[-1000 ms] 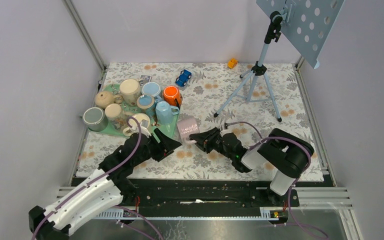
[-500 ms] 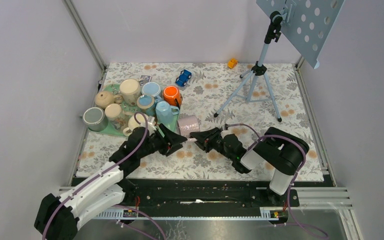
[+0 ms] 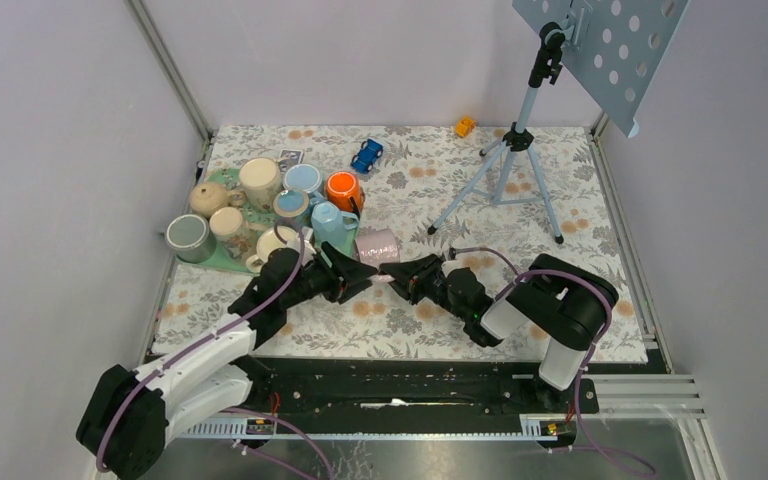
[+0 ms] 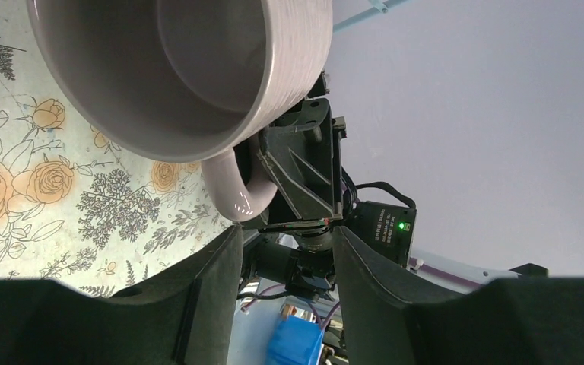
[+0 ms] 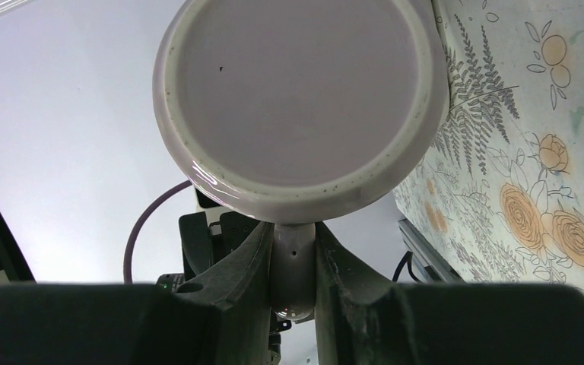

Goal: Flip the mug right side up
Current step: Turn over the cup on the tray.

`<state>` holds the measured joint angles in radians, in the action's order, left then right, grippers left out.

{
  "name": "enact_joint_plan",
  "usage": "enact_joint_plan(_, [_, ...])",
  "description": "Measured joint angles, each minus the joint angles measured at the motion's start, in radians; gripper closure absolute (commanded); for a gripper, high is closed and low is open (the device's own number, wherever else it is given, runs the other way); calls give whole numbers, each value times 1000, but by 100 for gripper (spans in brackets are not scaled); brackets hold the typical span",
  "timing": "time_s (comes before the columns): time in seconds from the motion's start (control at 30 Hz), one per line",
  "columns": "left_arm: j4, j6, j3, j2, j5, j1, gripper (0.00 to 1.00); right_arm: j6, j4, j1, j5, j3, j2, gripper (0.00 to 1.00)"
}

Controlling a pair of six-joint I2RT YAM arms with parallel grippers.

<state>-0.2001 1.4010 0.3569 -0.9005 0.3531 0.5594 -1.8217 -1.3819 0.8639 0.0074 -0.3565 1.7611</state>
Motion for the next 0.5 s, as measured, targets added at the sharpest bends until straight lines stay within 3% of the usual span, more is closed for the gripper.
enact_joint_plan(0.5, [-30, 11, 0, -51, 33, -18, 53, -9, 0, 0, -1, -35, 0, 100])
